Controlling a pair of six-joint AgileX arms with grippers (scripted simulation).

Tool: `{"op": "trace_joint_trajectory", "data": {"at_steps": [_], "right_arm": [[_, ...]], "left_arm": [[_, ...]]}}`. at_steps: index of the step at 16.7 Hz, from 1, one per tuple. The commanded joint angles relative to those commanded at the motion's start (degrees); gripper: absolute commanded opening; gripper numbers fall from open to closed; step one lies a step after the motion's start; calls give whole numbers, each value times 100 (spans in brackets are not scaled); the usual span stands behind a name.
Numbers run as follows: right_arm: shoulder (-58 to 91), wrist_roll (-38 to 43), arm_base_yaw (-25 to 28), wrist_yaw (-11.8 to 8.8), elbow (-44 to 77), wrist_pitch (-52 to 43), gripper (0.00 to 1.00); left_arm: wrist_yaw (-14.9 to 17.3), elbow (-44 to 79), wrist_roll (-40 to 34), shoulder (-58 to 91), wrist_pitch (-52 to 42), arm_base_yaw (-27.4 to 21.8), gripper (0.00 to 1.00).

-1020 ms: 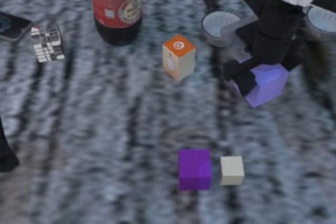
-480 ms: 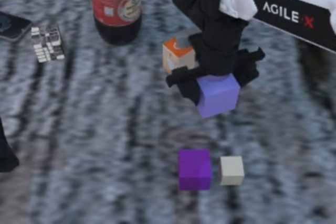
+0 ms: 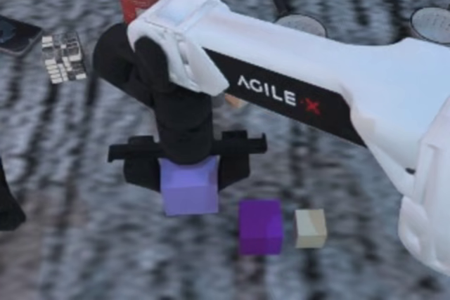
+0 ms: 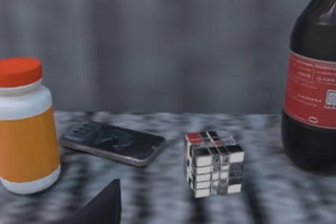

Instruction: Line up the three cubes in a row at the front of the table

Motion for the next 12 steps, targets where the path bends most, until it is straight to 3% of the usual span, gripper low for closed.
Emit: {"op": "trace_joint_trajectory", "data": {"at_steps": [4,12], "right_arm": [[46,756,477,19,269,-111,0],[40,792,476,20,41,136,0]], "left_arm": [[0,0,0,0,0,0,100],[0,0,0,0,0,0,100]]}}
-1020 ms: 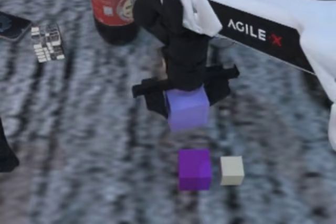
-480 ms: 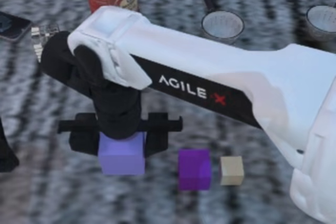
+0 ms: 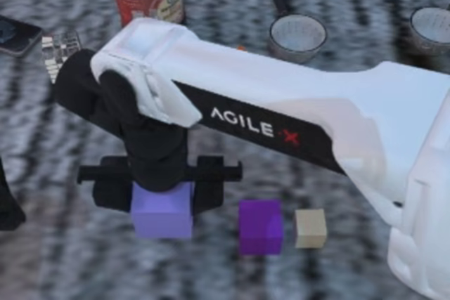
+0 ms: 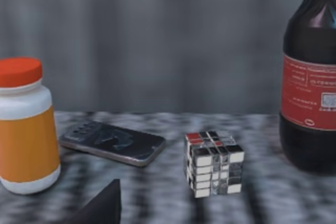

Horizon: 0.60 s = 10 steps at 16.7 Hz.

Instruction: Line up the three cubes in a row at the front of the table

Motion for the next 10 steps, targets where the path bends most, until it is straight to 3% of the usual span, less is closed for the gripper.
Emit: {"op": "trace_joint_trajectory", "data": {"at_steps": [6,10], "right_arm": [[137,10,30,2,-1020,1154,0],[152,11,37,2,-1089,1224,0]], "left_arm": [[0,0,0,0,0,0,100],[0,0,0,0,0,0,100]]}}
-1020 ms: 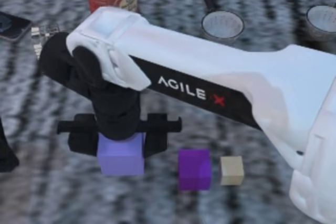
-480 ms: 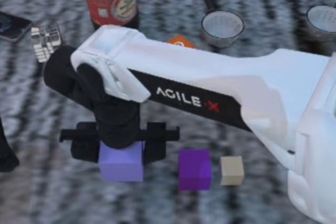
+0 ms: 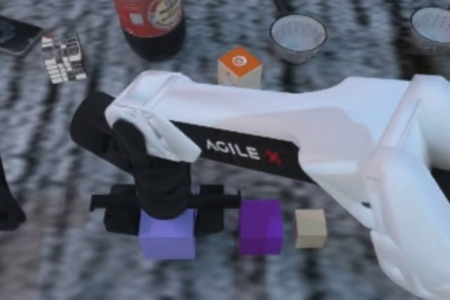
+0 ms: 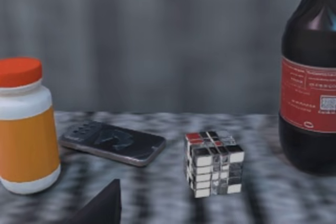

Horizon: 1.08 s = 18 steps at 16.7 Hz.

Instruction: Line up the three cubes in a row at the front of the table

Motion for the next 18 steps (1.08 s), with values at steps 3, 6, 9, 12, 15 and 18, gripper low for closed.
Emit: {"op": "trace_joint_trajectory", "data": {"at_steps": [3,6,9,12,15,18], "right_arm": [[0,0,0,0,0,0,15],[0,0,0,0,0,0,38],[0,0,0,0,0,0,60],[0,0,0,0,0,0,83],[0,0,0,0,0,0,100],[0,0,0,0,0,0,100]], "left_arm": [[0,0,0,0,0,0,100],[0,0,0,0,0,0,100],[0,0,0,0,0,0,100],[0,0,0,0,0,0,100],[0,0,0,0,0,0,100],[0,0,0,0,0,0,100]]}}
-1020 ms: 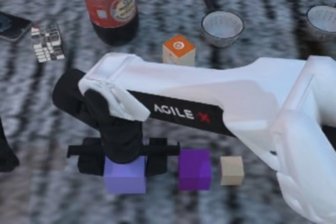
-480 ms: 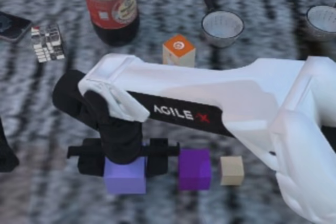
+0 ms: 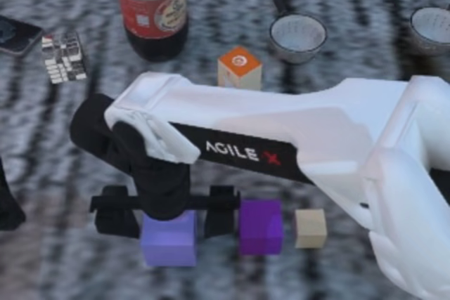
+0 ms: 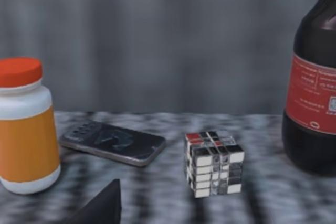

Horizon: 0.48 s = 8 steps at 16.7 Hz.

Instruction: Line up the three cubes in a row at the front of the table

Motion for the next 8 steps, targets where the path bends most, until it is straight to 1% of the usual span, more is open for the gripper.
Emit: {"op": "trace_joint_trajectory", "data": {"at_steps": [6,8], "right_arm": [[0,0,-9,1,21,-20,100],[-15,12,0,5,241,-236,100]], "left_arm": [[0,0,0,0,0,0,100],[0,0,0,0,0,0,100]]}}
